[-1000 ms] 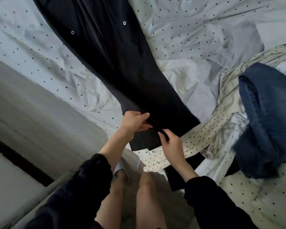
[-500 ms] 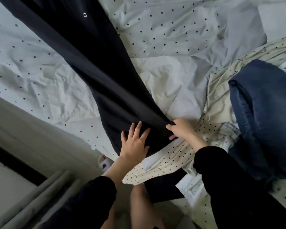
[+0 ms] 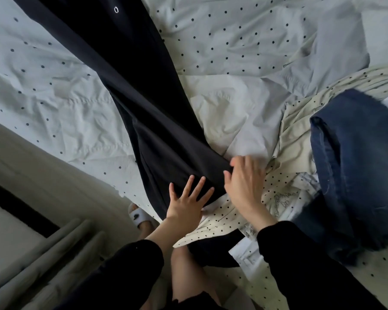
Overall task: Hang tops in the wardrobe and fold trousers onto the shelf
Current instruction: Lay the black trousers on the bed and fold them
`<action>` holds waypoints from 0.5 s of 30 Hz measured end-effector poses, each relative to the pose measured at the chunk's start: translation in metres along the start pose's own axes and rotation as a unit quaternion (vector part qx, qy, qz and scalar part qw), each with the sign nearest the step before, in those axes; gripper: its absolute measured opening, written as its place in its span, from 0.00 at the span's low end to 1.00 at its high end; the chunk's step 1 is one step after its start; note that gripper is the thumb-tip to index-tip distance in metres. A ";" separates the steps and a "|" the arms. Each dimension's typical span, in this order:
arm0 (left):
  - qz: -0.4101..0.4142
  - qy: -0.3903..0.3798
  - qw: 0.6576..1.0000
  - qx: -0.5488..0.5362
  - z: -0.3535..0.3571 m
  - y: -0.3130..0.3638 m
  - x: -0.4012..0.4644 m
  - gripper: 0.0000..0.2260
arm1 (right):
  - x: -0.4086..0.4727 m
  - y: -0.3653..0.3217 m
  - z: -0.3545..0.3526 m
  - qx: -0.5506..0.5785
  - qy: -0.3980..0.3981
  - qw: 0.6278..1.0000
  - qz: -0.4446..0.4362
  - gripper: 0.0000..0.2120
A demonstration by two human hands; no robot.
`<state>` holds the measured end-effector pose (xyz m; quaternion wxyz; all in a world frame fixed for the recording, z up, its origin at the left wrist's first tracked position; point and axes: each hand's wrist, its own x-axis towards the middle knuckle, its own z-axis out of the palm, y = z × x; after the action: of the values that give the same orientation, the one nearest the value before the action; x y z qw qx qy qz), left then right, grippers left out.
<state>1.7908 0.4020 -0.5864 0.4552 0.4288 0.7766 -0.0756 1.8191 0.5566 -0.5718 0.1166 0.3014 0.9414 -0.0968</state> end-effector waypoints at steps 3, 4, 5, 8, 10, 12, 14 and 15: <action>0.022 -0.016 1.000 0.014 0.002 -0.007 -0.009 0.28 | -0.008 -0.008 0.011 0.057 -0.018 0.990 -0.128 0.15; 0.025 -0.021 0.999 0.017 0.004 -0.014 -0.014 0.28 | -0.007 -0.009 0.014 0.064 -0.075 0.987 -0.128 0.18; 0.024 -0.027 0.999 0.020 0.006 -0.023 -0.019 0.27 | -0.006 -0.009 0.014 0.064 -0.144 0.980 -0.121 0.21; 0.027 -0.030 0.999 0.036 0.003 -0.058 -0.030 0.26 | 0.001 -0.004 0.007 0.028 -0.313 0.944 -0.102 0.22; 0.033 -0.020 0.999 0.009 -0.007 -0.076 -0.033 0.24 | 0.007 -0.015 -0.004 0.023 -0.357 0.931 -0.076 0.20; 0.019 0.023 0.997 -0.073 -0.025 -0.089 -0.035 0.21 | 0.018 -0.034 -0.020 0.011 -0.369 0.928 -0.047 0.18; -0.008 0.094 0.983 -0.159 -0.047 -0.102 -0.038 0.19 | 0.033 -0.053 -0.034 0.003 -0.362 0.932 -0.035 0.17; -0.025 0.126 0.970 -0.206 -0.060 -0.111 -0.042 0.18 | 0.040 -0.064 -0.044 0.007 -0.348 0.936 -0.039 0.16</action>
<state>1.6795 0.3384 -0.5502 0.4299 0.3125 0.8372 0.1291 1.7432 0.5383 -0.5342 0.4313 0.2122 0.8522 -0.2066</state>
